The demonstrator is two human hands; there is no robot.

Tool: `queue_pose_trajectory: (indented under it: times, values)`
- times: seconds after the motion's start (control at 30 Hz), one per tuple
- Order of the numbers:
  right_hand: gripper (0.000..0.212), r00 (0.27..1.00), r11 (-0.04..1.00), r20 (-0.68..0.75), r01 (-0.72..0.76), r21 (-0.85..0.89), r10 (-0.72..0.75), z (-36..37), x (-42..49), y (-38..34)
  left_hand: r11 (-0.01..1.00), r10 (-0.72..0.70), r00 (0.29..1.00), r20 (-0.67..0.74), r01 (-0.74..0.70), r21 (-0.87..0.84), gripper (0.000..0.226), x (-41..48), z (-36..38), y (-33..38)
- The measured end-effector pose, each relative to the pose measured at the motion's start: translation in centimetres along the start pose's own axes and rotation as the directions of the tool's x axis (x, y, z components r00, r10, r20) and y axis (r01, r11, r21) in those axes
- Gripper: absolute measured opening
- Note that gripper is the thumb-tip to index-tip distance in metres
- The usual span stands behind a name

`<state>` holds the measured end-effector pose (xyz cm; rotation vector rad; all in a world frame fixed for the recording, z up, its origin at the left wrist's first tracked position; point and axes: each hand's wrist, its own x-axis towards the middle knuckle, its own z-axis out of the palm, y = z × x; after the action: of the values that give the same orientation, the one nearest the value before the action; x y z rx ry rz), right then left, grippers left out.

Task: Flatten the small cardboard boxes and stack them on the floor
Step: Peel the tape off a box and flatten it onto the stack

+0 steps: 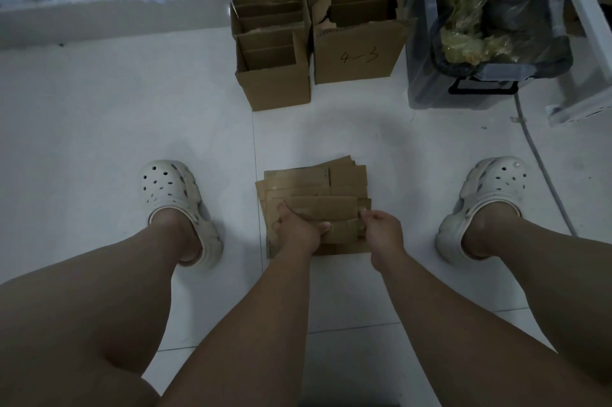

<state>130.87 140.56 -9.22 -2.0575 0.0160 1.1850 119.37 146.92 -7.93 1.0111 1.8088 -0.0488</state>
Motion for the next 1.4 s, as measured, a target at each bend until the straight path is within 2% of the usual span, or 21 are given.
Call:
queue_pose_trajectory:
  times: [0.1, 0.23, 0.3, 0.37, 0.4, 0.43, 0.5, 0.53, 0.57, 0.63, 0.77, 0.87, 0.93, 1.0, 1.17, 1.27, 1.4]
  values:
    - [0.019, 0.993, 0.989, -0.045, 0.100, -0.106, -0.106, 0.5, -0.1, 0.2, 1.000, -0.016, 1.000, 0.024, 0.016, -0.011, 0.105, 0.0, 0.3, 0.1]
    - [0.016, 0.981, 0.976, -0.128, 0.122, -0.178, -0.146, 0.3, 0.3, -1.0, 0.992, -0.045, 0.987, 0.155, 0.062, -0.107, 0.119, -0.5, 0.6, 0.7]
    - [0.016, 0.980, 0.976, -0.120, 0.135, -0.169, -0.157, 0.2, 0.4, -1.6, 1.000, -0.018, 0.998, 0.060, 0.019, -0.009, 0.118, -0.8, 0.9, 1.2]
    - [0.016, 0.987, 0.986, -0.085, 0.124, -0.113, -0.134, 0.3, 0.2, -2.0, 0.987, 0.114, 0.985, -0.132, -0.098, 0.124, 0.109, -1.4, 1.2, 1.4]
    - [0.015, 0.992, 0.991, -0.065, 0.105, -0.086, -0.111, 0.5, 0.1, -2.0, 0.952, 0.266, 0.937, -0.227, -0.218, 0.217, 0.101, -1.6, 1.4, 1.2]
    - [0.015, 0.995, 0.994, -0.051, 0.084, -0.066, -0.087, 0.6, 0.1, -2.1, 0.873, 0.448, 0.854, -0.264, -0.353, 0.337, 0.088, -1.9, 1.8, 1.0]
    - [0.017, 0.998, 0.998, -0.039, 0.050, -0.040, -0.052, 0.6, 0.0, -2.3, 0.632, 0.726, 0.674, -0.139, -0.574, 0.520, 0.058, -2.3, 2.7, 0.2]
    - [0.018, 0.999, 0.999, -0.034, 0.040, -0.027, -0.041, 0.5, 0.1, -2.4, 0.537, 0.785, 0.618, -0.039, -0.648, 0.540, 0.047, -2.3, 3.2, -0.4]
    - [0.018, 0.999, 0.999, -0.024, 0.032, -0.013, -0.033, 0.5, 0.2, -2.5, 0.485, 0.802, 0.596, 0.043, -0.692, 0.535, 0.044, -2.4, 3.6, -1.1]
    - [0.018, 1.000, 1.000, 0.003, 0.025, -0.014, -0.025, 0.4, 0.3, -2.5, 0.467, 0.791, 0.600, 0.119, -0.718, 0.516, 0.050, -2.2, 4.0, -2.6]
    - [0.022, 0.999, 1.000, 0.035, -0.010, -0.010, 0.010, 0.4, 0.0, -2.0, 0.475, 0.753, 0.635, 0.174, -0.707, 0.523, 0.060, -1.8, 4.1, -3.9]
    - [0.022, 0.996, 0.993, 0.071, -0.055, 0.105, 0.048, 0.0, 0.0, -1.8, 0.484, 0.707, 0.673, 0.215, -0.683, 0.548, 0.070, -1.6, 3.9, -3.3]
    - [0.020, 0.993, 0.973, 0.097, -0.088, 0.212, 0.068, -0.1, 0.0, -1.8, 0.484, 0.687, 0.687, 0.238, -0.676, 0.555, 0.072, -1.4, 3.8, -2.9]
    - [0.017, 0.993, 0.965, 0.094, -0.090, 0.245, 0.069, -0.2, -0.1, -1.8, 0.492, 0.671, 0.699, 0.248, -0.670, 0.556, 0.072, -1.2, 3.8, -2.4]
    - [0.011, 0.998, 0.997, -0.059, -0.013, 0.075, 0.018, 0.2, -0.4, -1.4, 0.435, 0.656, 0.707, 0.265, -0.641, 0.632, 0.071, -1.4, 3.6, -2.3]
    - [0.010, 0.997, 0.999, -0.079, 0.029, 0.013, -0.028, 0.3, -0.7, -1.4, 0.395, 0.649, 0.707, 0.282, -0.629, 0.670, 0.072, -1.3, 3.3, -2.2]
    - [0.014, 0.984, 0.981, -0.121, 0.113, -0.154, -0.132, 0.6, -1.2, -1.6, 0.402, 0.643, 0.713, 0.278, -0.624, 0.671, 0.071, -1.5, 3.4, -2.2]
